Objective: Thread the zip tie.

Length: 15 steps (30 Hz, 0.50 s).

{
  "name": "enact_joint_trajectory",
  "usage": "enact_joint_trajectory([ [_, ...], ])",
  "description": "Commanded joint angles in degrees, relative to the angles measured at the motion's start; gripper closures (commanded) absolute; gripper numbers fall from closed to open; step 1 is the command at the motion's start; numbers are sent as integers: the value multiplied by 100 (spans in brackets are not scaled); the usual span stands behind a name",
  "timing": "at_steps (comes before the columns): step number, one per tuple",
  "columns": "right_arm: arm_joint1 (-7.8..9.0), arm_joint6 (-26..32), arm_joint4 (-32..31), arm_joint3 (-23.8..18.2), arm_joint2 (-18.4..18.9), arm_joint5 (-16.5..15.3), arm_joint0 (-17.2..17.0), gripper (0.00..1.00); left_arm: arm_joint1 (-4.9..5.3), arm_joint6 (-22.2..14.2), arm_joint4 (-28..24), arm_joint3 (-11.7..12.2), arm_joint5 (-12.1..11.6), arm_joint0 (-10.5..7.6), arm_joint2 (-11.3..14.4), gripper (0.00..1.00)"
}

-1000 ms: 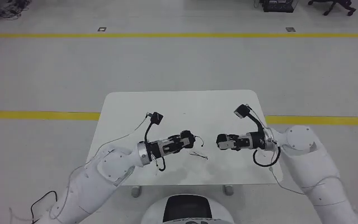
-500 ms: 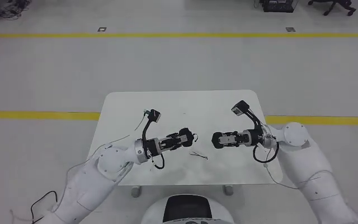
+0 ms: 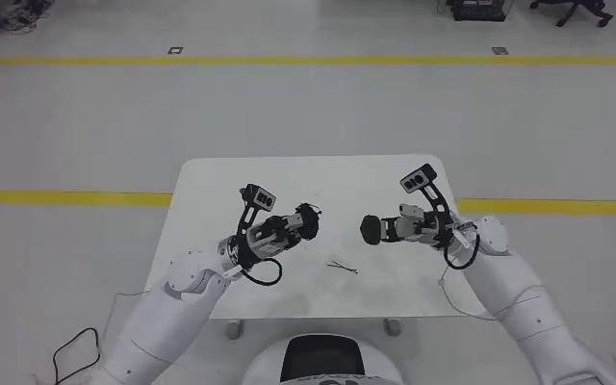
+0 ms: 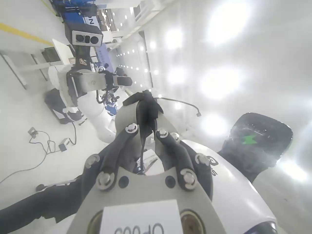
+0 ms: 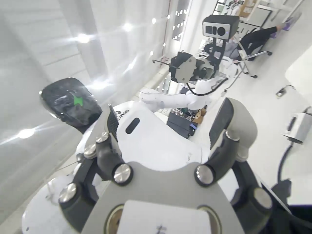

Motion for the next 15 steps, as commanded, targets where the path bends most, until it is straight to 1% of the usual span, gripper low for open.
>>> enact_joint_trajectory([
  [1, -18, 0, 189, 101, -148, 0, 82, 0, -73, 45, 114, 64, 0, 5, -5, 100],
  [2, -18, 0, 189, 101, -148, 0, 82, 0, -120, 71, 230, 63, 0, -11, -18, 100],
  [11, -18, 0, 189, 101, -148, 0, 82, 0, -122, 96, 225, 64, 17, -6, -8, 100],
  [12, -24, -88, 202, 80, -156, 32, 65, 0, -136, 174, 198, 35, 78, 8, 69, 100],
  [13, -37, -197, 207, 48, -170, 55, 49, 0, -147, 221, 216, 27, 68, 3, 120, 100],
  [15, -73, -205, 376, 17, -212, 60, 6, 0, -175, 274, 191, 20, 11, 1, 248, 100],
])
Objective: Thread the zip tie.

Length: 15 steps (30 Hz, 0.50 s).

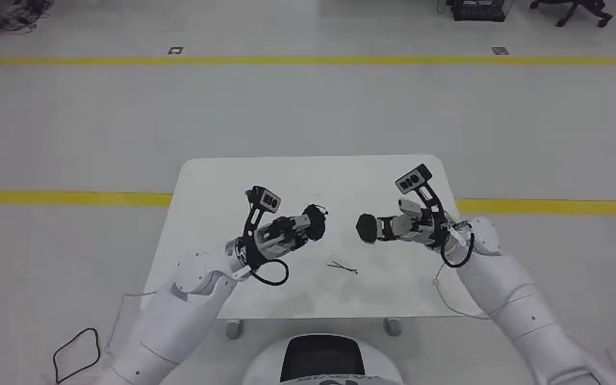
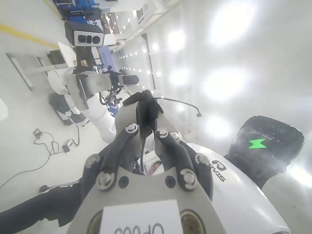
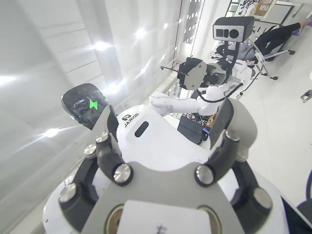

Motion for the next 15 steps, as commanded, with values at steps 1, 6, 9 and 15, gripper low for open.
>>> enact_joint_trajectory([
  [1, -42, 24, 159, 60, -59, -6, -10, 0, -37, 64, -73, 0, -45, -11, 149, 100],
  [6, -182, 161, 398, 366, -311, -19, 105, 0, -127, 203, -86, 119, -45, -83, 337, 100],
  [9, -263, 144, 410, 558, -428, -51, 222, 0, -171, 250, -18, 121, -45, -134, 341, 100],
  [15, -263, 144, 410, 558, -428, -51, 222, 0, -171, 250, -18, 121, -45, -134, 341, 100],
])
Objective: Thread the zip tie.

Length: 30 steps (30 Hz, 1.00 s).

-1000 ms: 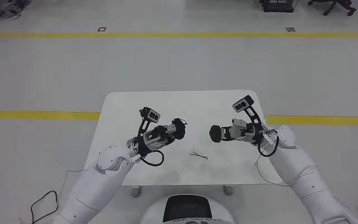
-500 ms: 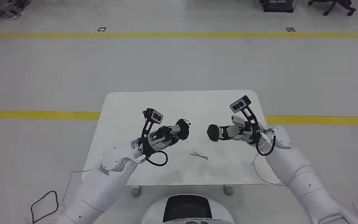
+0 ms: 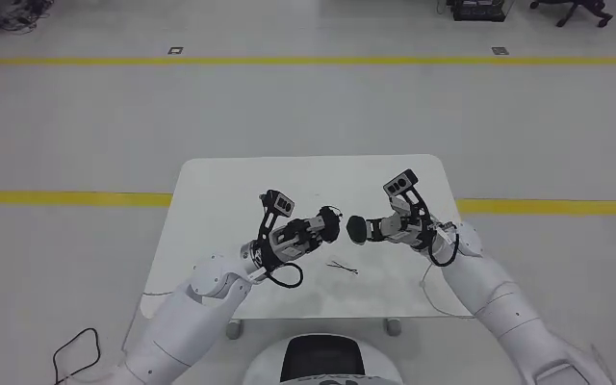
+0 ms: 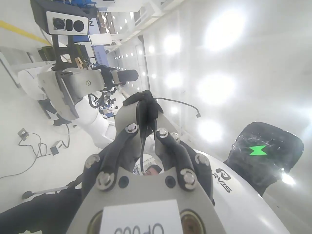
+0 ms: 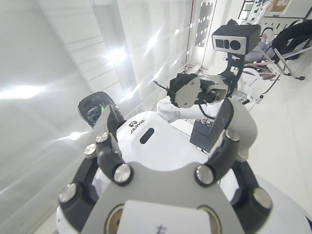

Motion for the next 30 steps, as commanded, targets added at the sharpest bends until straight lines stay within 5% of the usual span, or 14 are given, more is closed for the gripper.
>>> enact_joint_trajectory([
  [1, 0, 1, 1, 0, 0, 1, 0, 0, -2, 52, 7, -1, 28, -1, 7, 100],
  [5, -38, 62, 228, 0, -85, 606, 10, 0, -32, 76, -162, 37, 88, -8, 115, 100],
  [14, -119, 62, 753, 180, -541, 1209, 280, 0, -65, -46, -435, 268, 49, 5, 206, 100],
  [23, -128, -97, 796, 160, -527, 1077, 246, 0, -76, 32, -427, 236, 85, -13, 223, 100],
  [29, -171, 62, 924, 153, -456, 1336, 150, 0, -97, 80, -602, 291, 114, -2, 240, 100],
  [30, -185, 62, 921, 160, -459, 1362, 140, 15, -102, 102, -646, 291, 115, 8, 242, 100],
])
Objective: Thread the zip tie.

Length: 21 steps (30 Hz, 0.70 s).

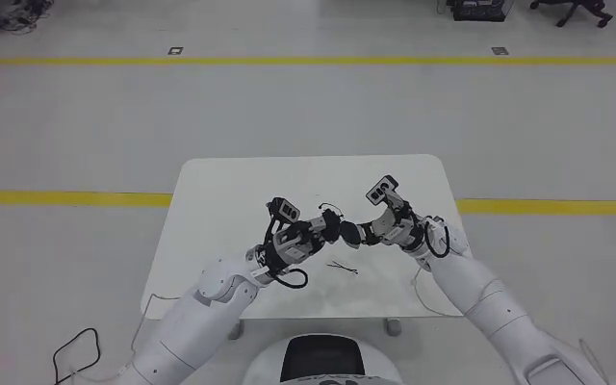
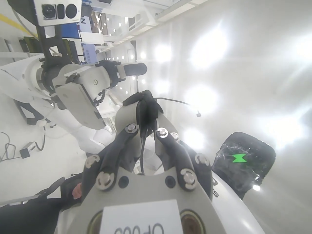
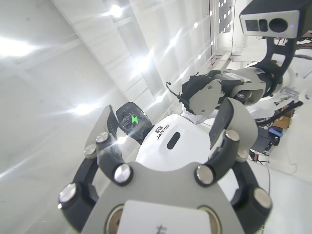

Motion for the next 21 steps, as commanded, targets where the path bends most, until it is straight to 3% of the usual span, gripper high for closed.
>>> enact_joint_trajectory([
  [1, -19, -3, -10, 14, -4, 30, -8, 27, -6, 21, -48, 2, 5, 7, -2, 100],
  [2, -29, -3, -17, 23, -6, 39, -11, 49, -7, 19, -56, 6, 9, 4, -8, 100],
  [3, -38, -3, -26, 31, -10, 51, -13, 53, -8, 19, -60, 8, 12, 3, -11, 100],
  [9, -90, -3, -155, 101, -19, 70, -7, 64, -22, 2, -122, 17, 69, -6, 0, 100],
  [21, -164, -3, -287, 117, 6, 16, -41, 72, -50, -13, -176, 92, 116, -36, 16, 100],
])
